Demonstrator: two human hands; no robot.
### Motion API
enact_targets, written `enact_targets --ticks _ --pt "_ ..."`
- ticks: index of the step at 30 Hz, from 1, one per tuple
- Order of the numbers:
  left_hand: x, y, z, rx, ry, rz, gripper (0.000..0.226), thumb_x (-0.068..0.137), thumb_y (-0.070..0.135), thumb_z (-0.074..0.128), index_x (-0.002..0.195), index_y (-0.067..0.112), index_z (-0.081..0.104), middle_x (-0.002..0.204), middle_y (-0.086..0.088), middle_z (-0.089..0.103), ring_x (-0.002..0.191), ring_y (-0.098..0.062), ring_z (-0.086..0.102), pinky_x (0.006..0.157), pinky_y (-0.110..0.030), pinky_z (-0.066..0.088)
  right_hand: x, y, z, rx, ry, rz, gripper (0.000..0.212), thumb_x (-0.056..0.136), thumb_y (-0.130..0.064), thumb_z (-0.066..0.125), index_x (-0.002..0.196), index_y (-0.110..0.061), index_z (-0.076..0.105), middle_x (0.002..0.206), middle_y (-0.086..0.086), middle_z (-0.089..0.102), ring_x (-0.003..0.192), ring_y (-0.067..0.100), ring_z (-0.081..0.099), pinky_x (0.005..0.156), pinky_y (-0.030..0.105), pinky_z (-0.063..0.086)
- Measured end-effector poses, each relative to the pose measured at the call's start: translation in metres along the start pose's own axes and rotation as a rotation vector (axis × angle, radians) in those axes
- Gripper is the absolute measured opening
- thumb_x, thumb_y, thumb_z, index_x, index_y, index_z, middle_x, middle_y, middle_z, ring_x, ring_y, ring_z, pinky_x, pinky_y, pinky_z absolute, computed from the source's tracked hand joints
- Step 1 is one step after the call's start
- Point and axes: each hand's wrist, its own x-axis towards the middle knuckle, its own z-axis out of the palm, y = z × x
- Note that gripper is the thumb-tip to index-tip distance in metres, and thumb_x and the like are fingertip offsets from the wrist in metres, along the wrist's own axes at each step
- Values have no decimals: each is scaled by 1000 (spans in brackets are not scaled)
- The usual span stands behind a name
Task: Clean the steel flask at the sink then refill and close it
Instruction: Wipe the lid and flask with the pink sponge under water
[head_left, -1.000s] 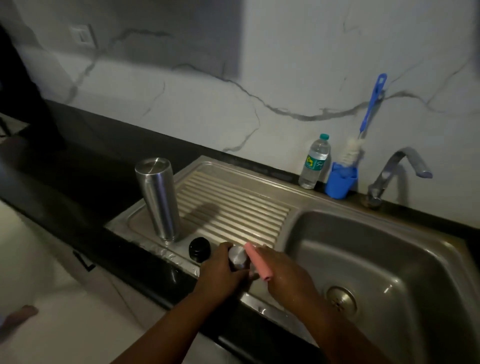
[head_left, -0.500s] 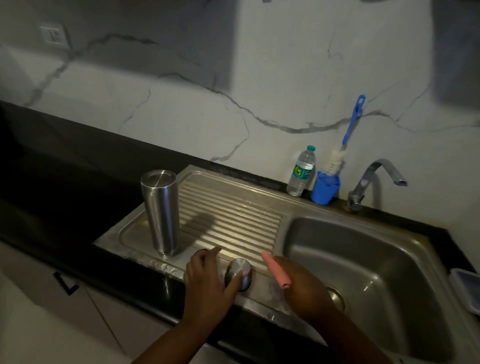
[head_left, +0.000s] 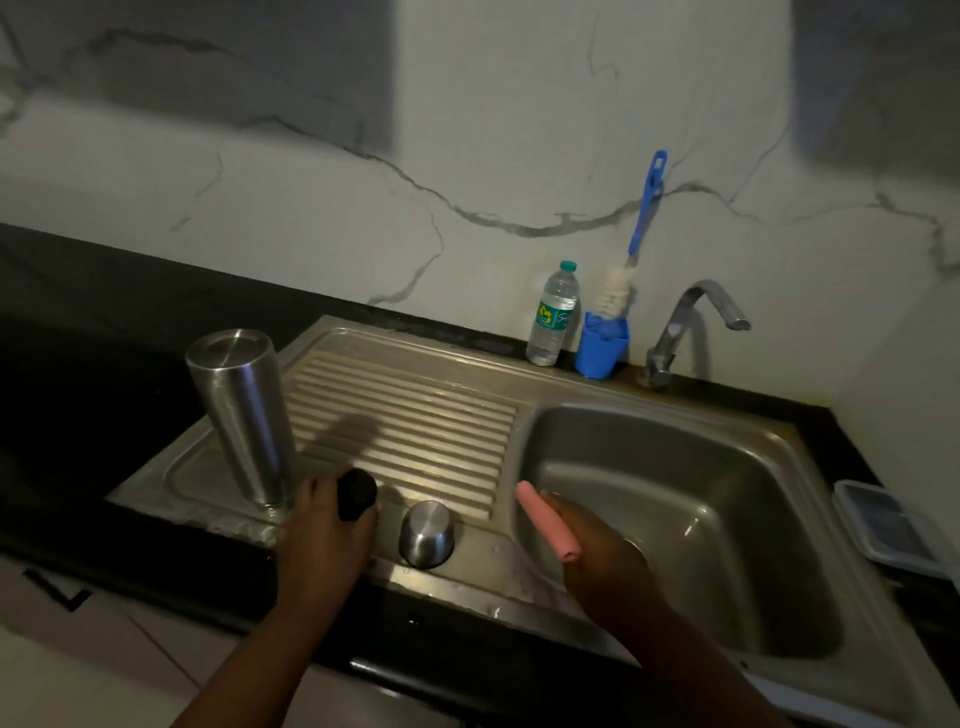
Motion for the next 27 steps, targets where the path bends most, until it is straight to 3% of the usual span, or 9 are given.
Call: enact_targets --ticks 2,5,8,11,14,17,22,25,27 --pt "-1 26 -1 -133 97 113 49 69 3 84 113 3 62 113 -20 57 102 -34 58 89 -36 46 -4 7 -8 60 18 -27 58 78 -64 14 135 -59 24 142 -34 28 133 -7 28 107 10 16" --pt "-9 82 17 -510 14 124 61 69 -1 83 118 21 55 113 -2 58 99 -9 61 87 -19 46 -3 23 -19 331 176 76 21 86 -60 38 103 -70 45 106 -55 45 108 -24 43 102 14 30" --pt "-15 135 67 -876 -196 -205 66 63 3 88 117 16 52 99 3 60 79 -2 65 73 -20 51 6 52 -29 413 254 116 44 94 -19 50 109 -60 44 108 -51 44 114 -14 46 103 18 34" --pt "-19 181 123 -1117 -594 -569 55 60 28 89 103 3 66 87 -10 69 73 -16 68 71 -30 46 19 86 -44 395 319 57 54 96 -11 48 120 -57 36 121 -47 34 118 -19 40 95 0 28" --pt "-26 219 180 -1211 -732 -769 9 83 16 65 90 12 70 73 -2 72 62 -11 68 55 -20 44 42 125 -58 481 346 50 45 97 -20 47 123 -55 36 126 -41 37 119 -18 38 94 0 24" --pt "-37 251 231 -1264 -734 -850 15 84 15 53 79 13 68 67 -2 68 66 -16 61 56 -21 43 62 166 -63 552 335 29 46 97 -16 44 134 -42 45 137 -27 43 125 -11 40 99 3 28" --pt "-57 264 291 -1297 -608 -956 26 75 32 45 74 16 64 69 -4 63 70 -19 58 68 -30 39 75 214 -61 595 288 -7 60 89 5 44 126 -41 54 131 -29 47 119 -16 43 97 0 32" --pt "-55 270 297 -1214 -595 -882 32 84 28 40 74 15 67 70 -5 65 73 -19 60 75 -30 41 82 229 -66 656 290 -37 56 92 2 42 130 -38 54 128 -31 49 115 -22 41 90 -5 30" --pt "-52 271 295 -1140 -634 -818 28 81 36 48 85 18 69 84 -5 69 91 -21 62 88 -34 41 84 229 -67 718 331 -33 55 92 1 45 129 -38 55 127 -30 52 114 -21 44 89 -3 33"
